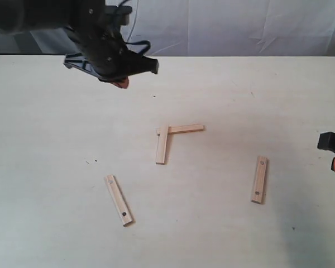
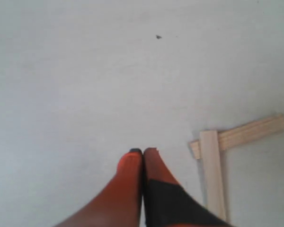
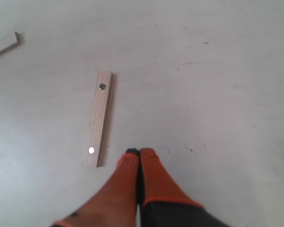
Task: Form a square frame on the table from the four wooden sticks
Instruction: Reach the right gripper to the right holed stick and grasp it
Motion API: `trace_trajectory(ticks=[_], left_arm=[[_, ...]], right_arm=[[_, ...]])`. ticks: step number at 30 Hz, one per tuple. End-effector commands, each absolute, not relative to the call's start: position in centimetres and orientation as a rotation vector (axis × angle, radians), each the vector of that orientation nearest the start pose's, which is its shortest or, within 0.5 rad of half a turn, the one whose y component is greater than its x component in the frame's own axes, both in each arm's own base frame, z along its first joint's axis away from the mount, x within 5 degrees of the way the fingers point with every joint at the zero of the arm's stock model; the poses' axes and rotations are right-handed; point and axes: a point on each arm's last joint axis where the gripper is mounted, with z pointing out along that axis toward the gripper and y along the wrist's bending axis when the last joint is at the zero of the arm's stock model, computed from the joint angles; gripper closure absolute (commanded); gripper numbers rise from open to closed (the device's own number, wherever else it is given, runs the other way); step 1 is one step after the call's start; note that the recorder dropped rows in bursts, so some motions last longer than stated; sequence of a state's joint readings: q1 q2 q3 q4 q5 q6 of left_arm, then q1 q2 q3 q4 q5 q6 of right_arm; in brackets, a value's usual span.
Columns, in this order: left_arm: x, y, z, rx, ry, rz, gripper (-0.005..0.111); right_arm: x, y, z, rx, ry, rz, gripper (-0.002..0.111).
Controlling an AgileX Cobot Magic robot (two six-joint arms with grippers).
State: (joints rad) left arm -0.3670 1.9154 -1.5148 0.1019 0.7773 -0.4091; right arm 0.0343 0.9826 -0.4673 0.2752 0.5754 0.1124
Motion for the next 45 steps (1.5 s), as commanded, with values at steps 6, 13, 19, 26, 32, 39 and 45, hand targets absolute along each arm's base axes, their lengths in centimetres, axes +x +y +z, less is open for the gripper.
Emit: trace_trajectory(ticks=[6, 13, 19, 26, 32, 39, 45], left_arm=[[37.3, -10.0, 30.8, 0.206, 2.559, -0.281, 0.107], [33.8, -6.9, 34.4, 0.205, 2.452, -0.375, 0.107], [28.9, -4.6, 36.2, 0.142, 2.314, -0.340, 0.107], [22.7, -3.9, 36.6, 0.099, 2.154, -0.332, 0.107], [19.3, -3.7, 36.7, 0.091, 2.094, -0.352, 0.107], [16.8, -3.4, 37.0, 0.109, 2.041, -0.336, 0.107], [15.8, -3.3, 37.3, 0.115, 2.014, -0.331, 0.107]], right_arm=[[20.4, 5.6, 23.9, 0.124, 2.655, 0.444, 0.109], [23.3, 11.5, 21.7, -0.070, 2.802, 0.472, 0.109], [25.6, 13.6, 19.1, -0.092, 2.897, 0.337, 0.109], [26.5, 12.6, 16.8, 0.148, 2.956, 0.113, 0.100], [26.7, 12.3, 16.4, 0.243, 2.944, 0.064, 0.076], [26.8, 10.8, 15.1, 0.373, 2.932, 0.023, 0.074], [27.3, 11.4, 13.9, 0.419, 2.923, 0.088, 0.074]])
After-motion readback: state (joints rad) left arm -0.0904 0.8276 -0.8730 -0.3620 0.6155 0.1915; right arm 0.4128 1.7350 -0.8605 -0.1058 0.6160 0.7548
